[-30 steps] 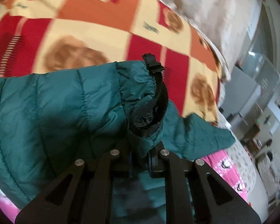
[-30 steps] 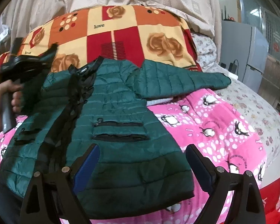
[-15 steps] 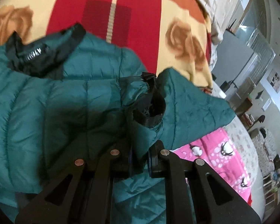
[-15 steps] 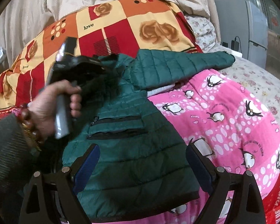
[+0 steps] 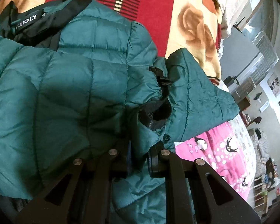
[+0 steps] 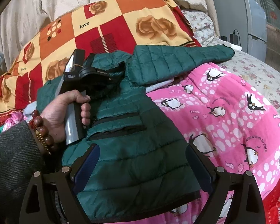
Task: Fold large clothes
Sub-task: 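Carry the held sleeve across the jacket body and open the left gripper, then move the right gripper to the other sleeve cuff and grasp it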
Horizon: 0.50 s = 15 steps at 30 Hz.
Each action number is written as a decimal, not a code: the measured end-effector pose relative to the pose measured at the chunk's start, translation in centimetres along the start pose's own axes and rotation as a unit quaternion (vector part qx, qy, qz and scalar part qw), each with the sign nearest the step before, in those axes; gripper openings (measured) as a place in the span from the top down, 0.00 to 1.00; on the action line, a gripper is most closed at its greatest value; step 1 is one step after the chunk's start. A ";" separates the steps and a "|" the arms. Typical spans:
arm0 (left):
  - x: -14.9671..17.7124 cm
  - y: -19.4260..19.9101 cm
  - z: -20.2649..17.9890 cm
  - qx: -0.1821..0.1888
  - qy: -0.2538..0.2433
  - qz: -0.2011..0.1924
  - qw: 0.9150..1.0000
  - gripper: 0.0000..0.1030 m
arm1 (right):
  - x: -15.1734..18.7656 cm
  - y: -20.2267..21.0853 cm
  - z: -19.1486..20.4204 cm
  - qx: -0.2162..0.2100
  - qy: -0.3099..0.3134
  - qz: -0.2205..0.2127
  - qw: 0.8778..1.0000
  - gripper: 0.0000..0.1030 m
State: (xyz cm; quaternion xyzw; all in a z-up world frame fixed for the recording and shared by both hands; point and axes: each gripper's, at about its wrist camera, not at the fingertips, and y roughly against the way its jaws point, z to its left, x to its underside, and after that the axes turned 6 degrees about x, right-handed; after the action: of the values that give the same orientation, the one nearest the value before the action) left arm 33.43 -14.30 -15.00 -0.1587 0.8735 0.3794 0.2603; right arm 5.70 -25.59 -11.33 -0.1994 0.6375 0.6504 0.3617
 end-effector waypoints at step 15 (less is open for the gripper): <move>-0.9 16.7 4.6 -0.024 -0.032 -0.073 0.997 0.45 | -3.0 1.3 1.4 0.046 0.019 -0.019 0.999 0.11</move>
State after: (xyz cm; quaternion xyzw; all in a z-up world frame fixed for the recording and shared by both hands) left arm 27.79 0.26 -7.47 -0.2158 0.8414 0.3851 0.3117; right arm 7.00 -24.81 -8.11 -0.2070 0.6697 0.6093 0.3708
